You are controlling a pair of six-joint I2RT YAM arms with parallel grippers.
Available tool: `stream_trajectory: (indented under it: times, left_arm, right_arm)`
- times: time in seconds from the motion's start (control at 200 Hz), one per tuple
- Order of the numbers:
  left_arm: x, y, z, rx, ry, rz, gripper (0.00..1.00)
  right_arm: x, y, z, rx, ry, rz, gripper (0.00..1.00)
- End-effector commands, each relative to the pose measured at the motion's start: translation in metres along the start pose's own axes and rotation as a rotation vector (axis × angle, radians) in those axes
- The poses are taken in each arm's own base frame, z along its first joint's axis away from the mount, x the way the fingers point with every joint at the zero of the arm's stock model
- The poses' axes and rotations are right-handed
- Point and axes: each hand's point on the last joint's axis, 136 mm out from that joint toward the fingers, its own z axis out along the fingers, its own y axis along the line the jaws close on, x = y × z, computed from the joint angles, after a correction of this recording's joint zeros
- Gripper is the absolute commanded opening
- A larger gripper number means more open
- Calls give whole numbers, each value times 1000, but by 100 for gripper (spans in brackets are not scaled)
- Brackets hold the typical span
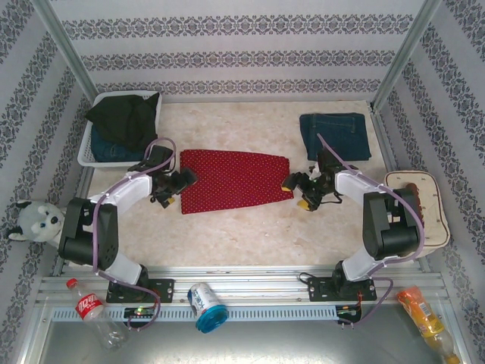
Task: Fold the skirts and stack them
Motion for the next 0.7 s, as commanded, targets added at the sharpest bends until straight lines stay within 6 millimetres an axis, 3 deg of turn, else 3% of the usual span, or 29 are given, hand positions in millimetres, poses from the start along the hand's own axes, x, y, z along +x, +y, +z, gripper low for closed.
stream_trajectory:
  times: [0.0,0.185,0.415,0.57,0.694]
  left_arm:
    - [0,2,9,-5,62,105,88]
    - [-12,2,30,-5,102,164,72]
    - [-31,-5,31,7,42,225,62]
    - [-28,2,42,-9,54,249,50]
    - [-15,5,51,28,94,234,41]
  right_arm:
    - [-17,6,3,16,-14,-147,79]
    - [-40,15,15,27,-5,-237,72]
    - [-59,25,26,5,-8,-265,63]
    - [-58,26,40,-25,40,-255,56]
    - [-46,41,46,-137,84,-248,49]
